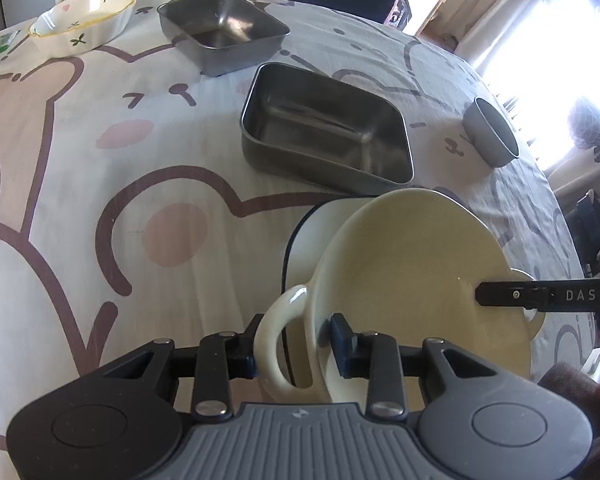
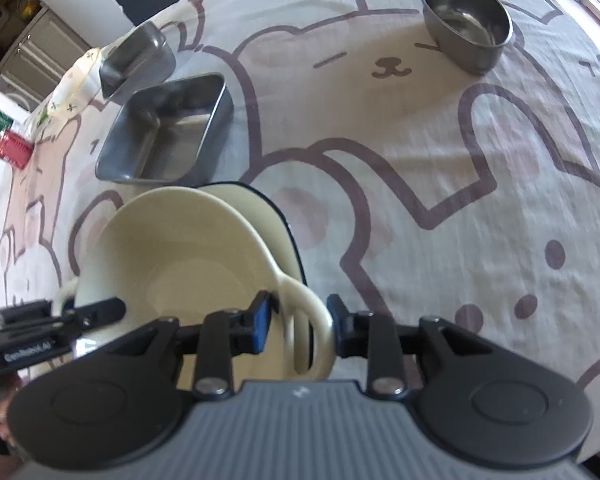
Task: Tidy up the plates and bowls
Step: 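Lower the cream bowl with both tools onto the white plate, then open both tools to release the cream bowl rim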
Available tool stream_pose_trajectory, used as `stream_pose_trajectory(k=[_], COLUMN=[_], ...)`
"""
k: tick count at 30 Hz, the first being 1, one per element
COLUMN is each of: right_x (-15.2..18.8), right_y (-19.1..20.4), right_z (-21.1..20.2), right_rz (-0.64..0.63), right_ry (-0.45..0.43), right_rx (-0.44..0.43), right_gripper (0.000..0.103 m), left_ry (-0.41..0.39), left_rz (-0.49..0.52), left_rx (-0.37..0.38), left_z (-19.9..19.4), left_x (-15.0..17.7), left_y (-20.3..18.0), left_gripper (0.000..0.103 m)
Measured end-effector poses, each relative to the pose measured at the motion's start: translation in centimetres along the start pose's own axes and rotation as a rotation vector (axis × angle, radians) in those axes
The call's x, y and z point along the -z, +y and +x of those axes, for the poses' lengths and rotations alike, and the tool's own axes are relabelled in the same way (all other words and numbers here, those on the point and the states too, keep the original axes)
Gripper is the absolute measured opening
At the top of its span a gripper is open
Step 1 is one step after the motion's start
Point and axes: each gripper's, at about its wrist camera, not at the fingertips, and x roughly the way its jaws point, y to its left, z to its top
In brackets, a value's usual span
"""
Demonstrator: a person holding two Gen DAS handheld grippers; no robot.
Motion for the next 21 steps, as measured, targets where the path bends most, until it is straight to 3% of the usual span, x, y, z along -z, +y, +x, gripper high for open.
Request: stream_pose_trajectory(k=[21], right_x=[-0.45], right_y=[0.28], right_z=[0.12], right_rz=[-0.018], right_ry=[-0.018], right_rx=[-0.002], right_gripper=[0.035], left_ry=[-0.005], left_rz=[-0.007], left_rx=[-0.005], left_z=[-0.05], left_x=[-0.45], left_y=[0.24], left_gripper=[0.036])
